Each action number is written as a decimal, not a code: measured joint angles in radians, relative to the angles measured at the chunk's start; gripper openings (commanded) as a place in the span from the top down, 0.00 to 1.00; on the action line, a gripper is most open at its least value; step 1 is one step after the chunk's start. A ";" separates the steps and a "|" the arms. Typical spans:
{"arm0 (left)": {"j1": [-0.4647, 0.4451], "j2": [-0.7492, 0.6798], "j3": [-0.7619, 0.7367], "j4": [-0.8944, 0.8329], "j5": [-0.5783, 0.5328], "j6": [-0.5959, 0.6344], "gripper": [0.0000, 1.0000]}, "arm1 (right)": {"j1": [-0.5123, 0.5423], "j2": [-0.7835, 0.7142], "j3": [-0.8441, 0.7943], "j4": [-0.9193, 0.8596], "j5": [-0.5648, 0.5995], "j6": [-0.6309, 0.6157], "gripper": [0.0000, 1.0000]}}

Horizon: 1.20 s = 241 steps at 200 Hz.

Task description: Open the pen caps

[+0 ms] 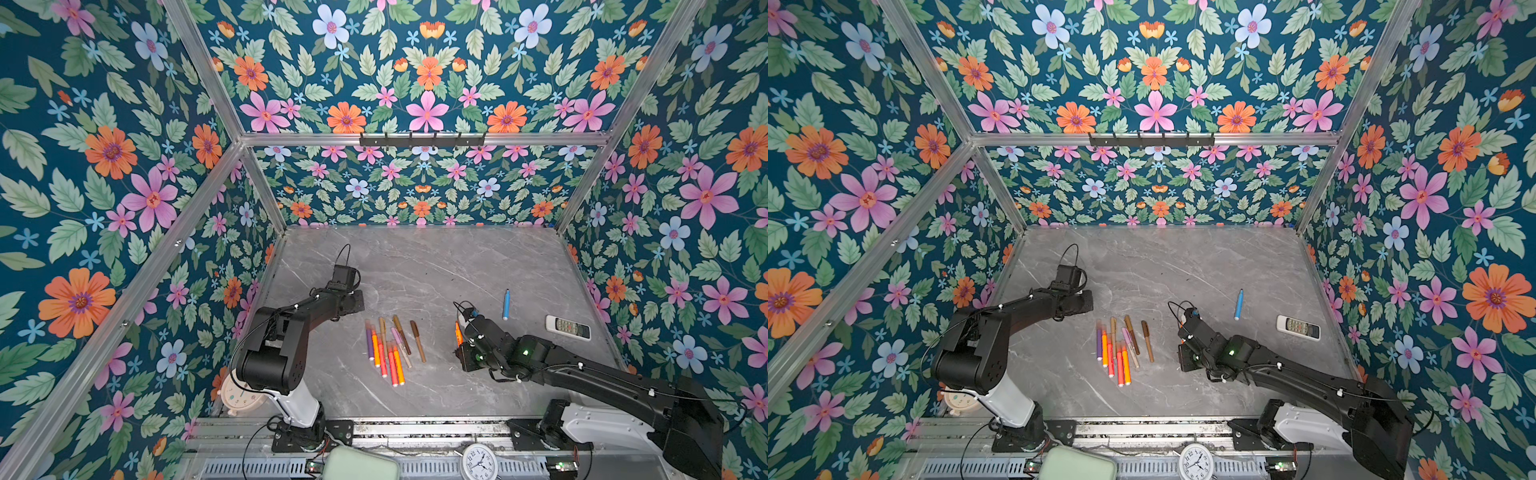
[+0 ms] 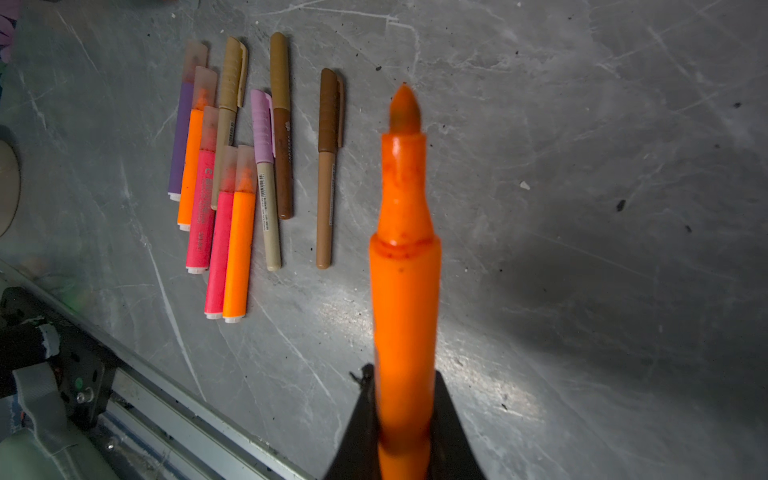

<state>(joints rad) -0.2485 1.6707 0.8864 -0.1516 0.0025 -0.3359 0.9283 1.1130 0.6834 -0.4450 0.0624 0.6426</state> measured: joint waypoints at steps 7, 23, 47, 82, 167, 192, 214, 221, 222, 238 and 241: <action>0.000 -0.002 0.000 0.000 0.000 0.000 0.83 | 0.000 0.000 0.000 0.000 0.000 0.000 1.00; 0.000 -0.003 0.000 -0.003 0.000 0.000 0.83 | 0.000 -0.002 0.000 0.000 0.000 0.000 1.00; 0.000 -0.005 0.000 -0.005 0.000 0.000 0.80 | 0.000 -0.004 0.000 -0.001 0.000 0.000 1.00; 0.001 -0.005 0.000 -0.005 0.011 0.000 0.76 | 0.000 -0.009 0.001 -0.005 0.000 0.000 1.00; 0.000 0.006 0.005 -0.006 0.022 0.000 0.70 | -0.006 0.012 0.038 -0.021 -0.005 0.000 1.00; 0.000 0.006 0.008 -0.006 0.023 0.000 0.67 | -0.026 0.014 0.062 -0.029 -0.007 -0.004 1.00; 0.000 0.006 0.011 -0.006 0.025 0.000 0.65 | -0.038 0.017 0.096 -0.046 -0.007 -0.020 1.00; 0.000 0.006 0.012 -0.006 0.025 0.000 0.65 | -0.040 0.018 0.108 -0.056 -0.006 -0.026 1.00; 0.000 0.006 0.012 -0.005 0.025 0.000 0.65 | -0.040 0.018 0.109 -0.057 -0.006 -0.026 1.00; 0.000 0.006 0.012 -0.006 0.025 0.000 0.65 | -0.044 0.018 0.131 -0.075 -0.003 -0.043 1.00; 0.000 0.006 0.012 -0.006 0.025 0.000 0.66 | -0.045 0.019 0.135 -0.078 -0.003 -0.045 1.00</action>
<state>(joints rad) -0.2481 1.6764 0.8982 -0.1574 0.0277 -0.3355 0.8837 1.1316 0.8188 -0.5228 0.0593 0.5976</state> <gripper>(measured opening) 0.345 0.149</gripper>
